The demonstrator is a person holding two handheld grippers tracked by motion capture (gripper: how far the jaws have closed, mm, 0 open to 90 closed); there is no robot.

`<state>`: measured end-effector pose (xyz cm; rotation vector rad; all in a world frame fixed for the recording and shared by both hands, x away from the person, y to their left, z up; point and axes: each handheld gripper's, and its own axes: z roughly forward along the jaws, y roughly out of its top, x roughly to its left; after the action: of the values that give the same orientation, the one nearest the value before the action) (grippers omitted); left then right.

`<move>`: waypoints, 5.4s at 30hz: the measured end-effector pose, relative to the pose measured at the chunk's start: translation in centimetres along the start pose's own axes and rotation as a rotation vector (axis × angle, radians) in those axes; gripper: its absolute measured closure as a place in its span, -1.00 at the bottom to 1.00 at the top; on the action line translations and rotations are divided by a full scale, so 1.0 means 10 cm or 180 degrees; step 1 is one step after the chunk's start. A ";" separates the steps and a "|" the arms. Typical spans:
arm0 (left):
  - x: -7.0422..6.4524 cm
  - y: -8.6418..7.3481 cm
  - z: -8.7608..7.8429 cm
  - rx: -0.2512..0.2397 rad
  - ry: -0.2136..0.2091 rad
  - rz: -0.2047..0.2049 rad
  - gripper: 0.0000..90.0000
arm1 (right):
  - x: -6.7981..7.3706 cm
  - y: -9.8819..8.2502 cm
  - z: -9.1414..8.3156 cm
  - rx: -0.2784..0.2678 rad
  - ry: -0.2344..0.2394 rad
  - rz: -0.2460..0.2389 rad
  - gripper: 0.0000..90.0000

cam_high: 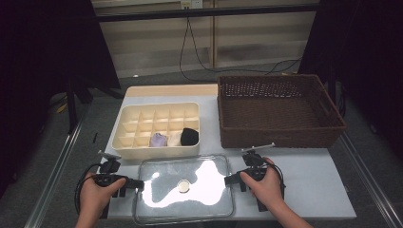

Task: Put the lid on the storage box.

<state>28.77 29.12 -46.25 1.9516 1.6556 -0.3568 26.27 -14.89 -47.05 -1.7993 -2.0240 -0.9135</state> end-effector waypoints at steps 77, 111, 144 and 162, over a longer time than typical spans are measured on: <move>-0.37 0.41 -0.65 -0.0893 -0.0287 0.0859 0.61 | 0.26 0.31 -0.51 -0.0913 0.0115 -0.0635 0.60; -0.13 1.01 -1.15 -0.1010 -0.0189 0.0874 0.59 | 0.75 1.10 -0.43 -0.0877 0.0070 -0.0755 0.58; 0.01 1.39 -1.28 -0.1032 -0.0097 0.0810 0.58 | 0.89 1.52 -0.26 -0.0875 0.0042 -0.0738 0.56; 0.13 1.57 -1.23 -0.1041 -0.0029 0.0720 0.54 | 0.94 1.68 -0.14 -0.0878 -0.0041 -0.0714 0.56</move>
<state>42.46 35.74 -33.22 1.8565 1.3692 -0.0060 40.47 -8.03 -35.90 -1.7336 -2.2331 -1.3060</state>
